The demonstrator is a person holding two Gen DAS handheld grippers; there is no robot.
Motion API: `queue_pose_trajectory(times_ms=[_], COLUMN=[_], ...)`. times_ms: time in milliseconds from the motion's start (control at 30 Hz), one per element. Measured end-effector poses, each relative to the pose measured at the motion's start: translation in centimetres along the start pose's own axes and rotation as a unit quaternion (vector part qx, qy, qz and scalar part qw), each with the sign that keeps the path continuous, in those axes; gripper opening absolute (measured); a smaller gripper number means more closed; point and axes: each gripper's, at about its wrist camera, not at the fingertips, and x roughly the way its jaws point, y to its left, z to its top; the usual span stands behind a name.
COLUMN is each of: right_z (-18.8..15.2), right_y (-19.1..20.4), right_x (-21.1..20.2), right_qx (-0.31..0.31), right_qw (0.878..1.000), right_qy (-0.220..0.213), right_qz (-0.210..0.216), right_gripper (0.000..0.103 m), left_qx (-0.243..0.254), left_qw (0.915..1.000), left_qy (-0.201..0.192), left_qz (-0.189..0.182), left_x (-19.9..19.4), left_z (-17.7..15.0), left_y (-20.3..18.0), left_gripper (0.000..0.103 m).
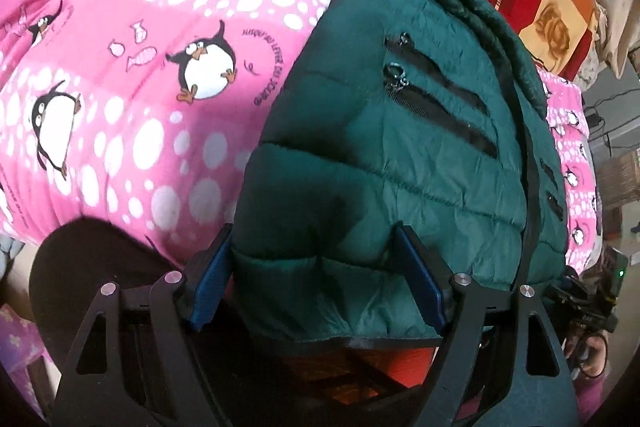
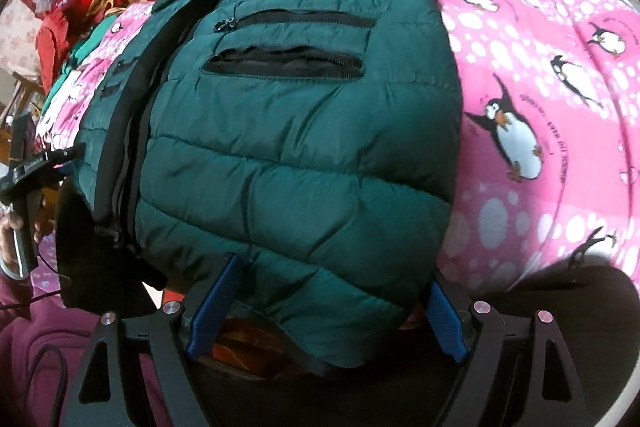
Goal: Fold large clothes
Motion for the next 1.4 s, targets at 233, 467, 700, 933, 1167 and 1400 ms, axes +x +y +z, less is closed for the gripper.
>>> queue_pose_trajectory(times_ms=[233,467,700,933,1167,1400], right_z=[-0.4,-0.3,0.6,2.3,5.5,9.8], right_y=[-0.3,0.3,0.7,1.0,0.1,-0.9], right_x=[0.3,-0.5,-3.6,-6.7,-9.2,-10.6], right_qx=[-0.002,-0.048,-0.066,-0.063,-0.038,-0.018], right_qw=[1.000,0.999,0.995,0.989,0.981,0.973], right_qy=[-0.002,-0.021,-0.057,-0.121,-0.179,-0.222], right_qz=[0.024,0.017,0.041,0.061,0.069,0.057], right_gripper=[0.076,0.029,0.023,0.023,0.023,0.023], left_qx=[0.028,0.068,0.096,0.079,0.077,0.067], left_qw=[0.9995,0.9953,0.9894,0.9840,0.9766,0.9688], left_qy=[-0.011,-0.056,-0.104,-0.159,-0.201,-0.239], left_qz=[0.007,0.042,0.031,0.016,0.004,0.000], left_x=[0.3,-0.9,-3.9,-6.8,-8.7,-9.5], left_z=[-0.3,-0.8,0.1,2.9,6.1,9.7], left_y=[-0.9,-2.7,-5.1,-6.2,-7.7,-8.9], left_gripper=[0.079,0.020,0.011,0.011,0.011,0.011])
